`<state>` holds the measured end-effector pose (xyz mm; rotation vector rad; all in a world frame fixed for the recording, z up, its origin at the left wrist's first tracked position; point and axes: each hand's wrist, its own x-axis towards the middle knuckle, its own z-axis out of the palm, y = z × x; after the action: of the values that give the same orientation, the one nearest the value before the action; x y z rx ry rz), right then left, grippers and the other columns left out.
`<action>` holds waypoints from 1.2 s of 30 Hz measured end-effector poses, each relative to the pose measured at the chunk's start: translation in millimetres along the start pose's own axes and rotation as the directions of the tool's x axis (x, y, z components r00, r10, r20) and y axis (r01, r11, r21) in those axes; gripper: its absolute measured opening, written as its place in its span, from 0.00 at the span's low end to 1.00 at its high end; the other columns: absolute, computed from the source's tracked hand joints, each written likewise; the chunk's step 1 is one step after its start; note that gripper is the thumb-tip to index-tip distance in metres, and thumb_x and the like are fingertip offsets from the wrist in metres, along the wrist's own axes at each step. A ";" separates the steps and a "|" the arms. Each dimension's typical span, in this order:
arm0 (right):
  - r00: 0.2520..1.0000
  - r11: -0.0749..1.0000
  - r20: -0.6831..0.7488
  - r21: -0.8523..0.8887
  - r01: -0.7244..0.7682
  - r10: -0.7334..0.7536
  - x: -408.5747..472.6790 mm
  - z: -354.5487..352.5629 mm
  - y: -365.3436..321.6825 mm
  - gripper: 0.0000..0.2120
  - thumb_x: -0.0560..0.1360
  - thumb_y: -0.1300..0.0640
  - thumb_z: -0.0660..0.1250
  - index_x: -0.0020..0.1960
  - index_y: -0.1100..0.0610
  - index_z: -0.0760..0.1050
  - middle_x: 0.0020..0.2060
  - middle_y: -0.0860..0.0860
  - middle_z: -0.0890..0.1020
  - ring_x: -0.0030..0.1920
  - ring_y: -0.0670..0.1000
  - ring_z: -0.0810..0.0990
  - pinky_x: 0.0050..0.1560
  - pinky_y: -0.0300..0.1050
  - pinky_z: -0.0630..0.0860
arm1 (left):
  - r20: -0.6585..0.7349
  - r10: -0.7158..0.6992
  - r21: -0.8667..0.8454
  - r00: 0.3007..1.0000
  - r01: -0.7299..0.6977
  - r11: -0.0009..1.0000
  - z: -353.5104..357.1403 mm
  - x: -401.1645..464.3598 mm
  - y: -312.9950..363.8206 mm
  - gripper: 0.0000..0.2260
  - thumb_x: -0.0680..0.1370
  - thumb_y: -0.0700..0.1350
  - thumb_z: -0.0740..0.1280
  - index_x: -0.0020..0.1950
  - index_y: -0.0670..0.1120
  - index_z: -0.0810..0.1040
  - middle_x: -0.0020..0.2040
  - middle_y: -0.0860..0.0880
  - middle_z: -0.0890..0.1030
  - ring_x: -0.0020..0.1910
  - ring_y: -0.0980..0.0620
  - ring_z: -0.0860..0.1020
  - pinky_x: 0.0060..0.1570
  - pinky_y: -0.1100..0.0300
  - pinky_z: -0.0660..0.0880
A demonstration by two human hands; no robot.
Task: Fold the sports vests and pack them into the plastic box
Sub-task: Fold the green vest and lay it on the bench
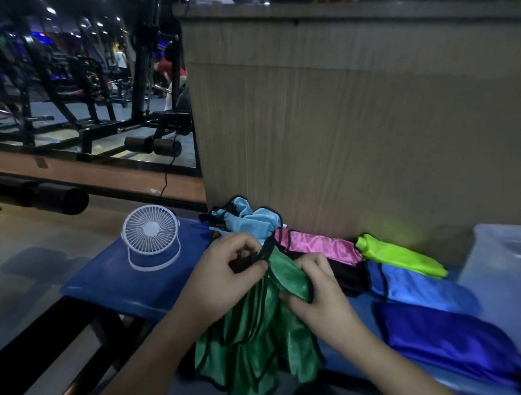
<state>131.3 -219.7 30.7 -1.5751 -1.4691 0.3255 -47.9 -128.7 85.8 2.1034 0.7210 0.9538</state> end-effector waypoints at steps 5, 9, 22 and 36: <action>0.996 0.973 0.054 0.217 -0.074 0.064 -13.5 -32.9 -27.9 0.09 0.72 0.58 0.70 0.49 0.50 0.75 0.39 0.48 0.79 0.39 0.46 0.77 0.42 0.50 0.74 | 0.021 -0.027 -0.141 0.999 0.030 0.990 5.7 1.3 21.3 0.06 0.76 0.43 0.74 0.46 0.48 0.77 0.42 0.50 0.79 0.38 0.56 0.75 0.42 0.61 0.70; 0.975 0.874 0.197 0.450 -0.181 0.101 -16.5 -49.9 -49.7 0.23 0.73 0.62 0.75 0.65 0.52 0.74 0.56 0.50 0.85 0.56 0.50 0.83 0.57 0.46 0.80 | 0.052 -0.017 -0.217 0.998 0.028 0.976 9.1 5.4 35.9 0.06 0.73 0.46 0.75 0.45 0.50 0.79 0.43 0.54 0.81 0.43 0.57 0.79 0.49 0.59 0.74; 0.984 0.765 0.063 0.622 -0.168 0.165 -3.7 -72.7 -63.1 0.14 0.77 0.66 0.69 0.61 0.58 0.78 0.53 0.58 0.85 0.54 0.59 0.84 0.58 0.57 0.79 | 0.107 -0.028 -0.139 0.994 0.043 0.989 13.0 15.7 53.1 0.03 0.74 0.46 0.77 0.44 0.51 0.83 0.42 0.54 0.83 0.41 0.62 0.79 0.44 0.68 0.72; 0.992 0.863 -0.102 0.505 -0.010 0.071 14.5 -101.5 -79.1 0.09 0.78 0.63 0.70 0.56 0.55 0.79 0.51 0.61 0.84 0.54 0.64 0.83 0.58 0.67 0.77 | 0.195 0.049 -0.258 0.980 0.003 0.966 15.4 38.7 77.6 0.07 0.79 0.44 0.70 0.56 0.48 0.79 0.46 0.41 0.86 0.48 0.40 0.85 0.52 0.44 0.80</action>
<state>157.5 -262.3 150.2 -1.1766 -1.1397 0.5820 1.5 -153.0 154.6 1.9456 0.4447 0.7876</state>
